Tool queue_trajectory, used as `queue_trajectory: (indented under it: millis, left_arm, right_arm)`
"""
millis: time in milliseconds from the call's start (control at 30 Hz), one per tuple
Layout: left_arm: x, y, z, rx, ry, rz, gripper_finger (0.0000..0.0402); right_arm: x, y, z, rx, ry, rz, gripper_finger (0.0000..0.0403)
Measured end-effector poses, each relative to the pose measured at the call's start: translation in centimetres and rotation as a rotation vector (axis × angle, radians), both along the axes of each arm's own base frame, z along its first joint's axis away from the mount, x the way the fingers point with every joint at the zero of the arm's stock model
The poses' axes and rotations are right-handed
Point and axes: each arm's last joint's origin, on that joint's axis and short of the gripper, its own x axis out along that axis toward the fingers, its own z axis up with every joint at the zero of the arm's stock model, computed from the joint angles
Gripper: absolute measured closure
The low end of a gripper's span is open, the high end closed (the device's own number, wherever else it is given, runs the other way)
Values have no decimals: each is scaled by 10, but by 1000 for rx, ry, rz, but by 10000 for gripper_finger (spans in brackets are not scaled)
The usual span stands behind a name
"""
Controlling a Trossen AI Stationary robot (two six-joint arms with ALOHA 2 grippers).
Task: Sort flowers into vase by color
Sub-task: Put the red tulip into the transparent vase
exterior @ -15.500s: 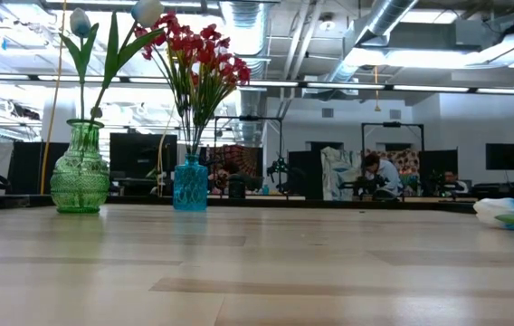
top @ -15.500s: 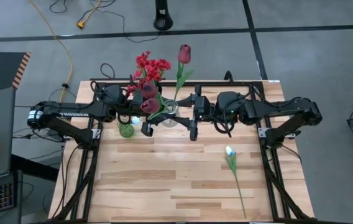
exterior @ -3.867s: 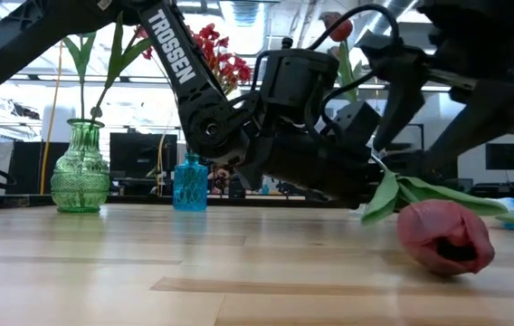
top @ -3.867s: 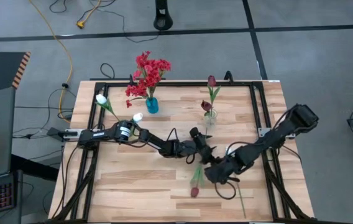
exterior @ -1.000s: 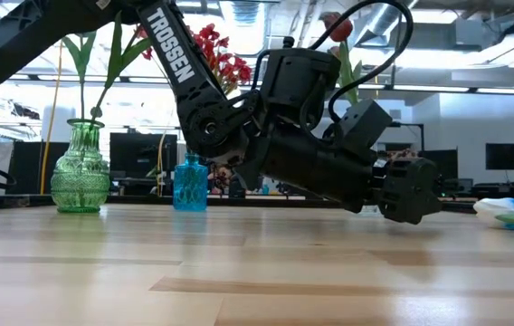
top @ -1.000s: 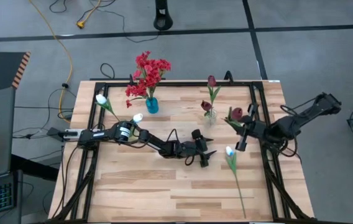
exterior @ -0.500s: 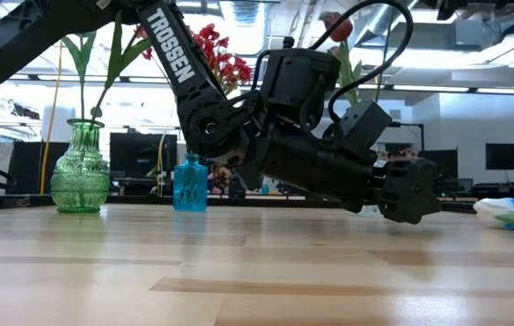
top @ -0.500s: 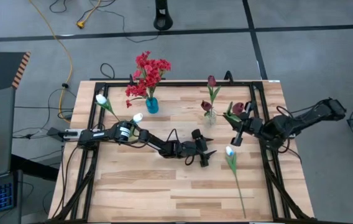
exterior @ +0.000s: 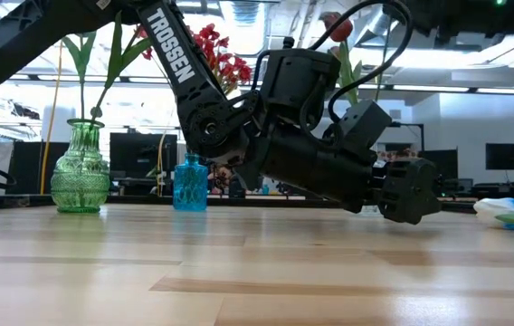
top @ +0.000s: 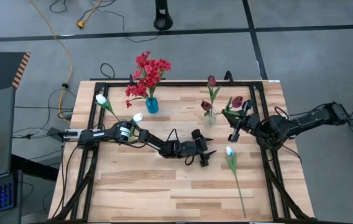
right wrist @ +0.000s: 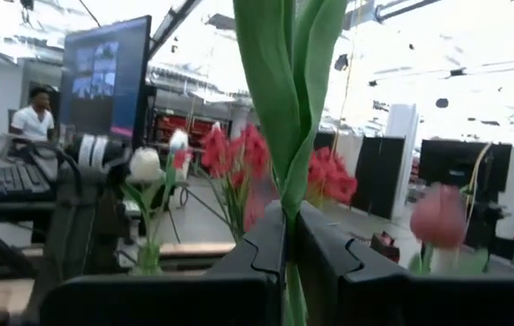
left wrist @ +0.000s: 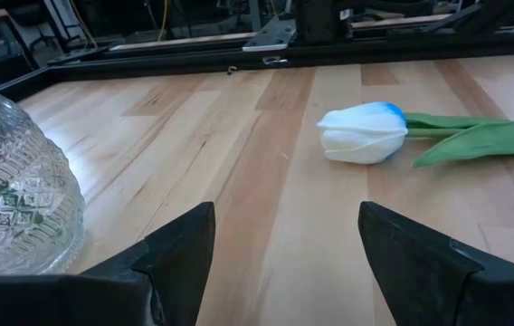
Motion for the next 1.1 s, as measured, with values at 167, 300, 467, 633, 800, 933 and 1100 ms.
queue_trajectory:
  millis: [167,300,467,633,800,933,1100]
  left_arm:
    - [0,0,0,-3,0,1,141]
    - [0,0,0,-3,0,1,141]
    - [0,0,0,-3,0,1,141]
    - [0,0,0,-3,0,0,141]
    - [0,0,0,-3,0,1,141]
    - [0,0,0,-3,0,1,141]
    - [0,0,0,-3,0,1,141]
  right_arm:
    - [0,-4,-10,24,17,-16,355]
    - [0,-7,-11,22,17,-18,355]
    - [2,-9,-12,15,24,-19,355]
    - [6,-12,-17,12,57,-46,355]
    - [11,-18,-22,67,65,-68,355]
    - [13,-21,-25,74,78,-86,355]
    - [13,-22,-24,77,74,-93,355]
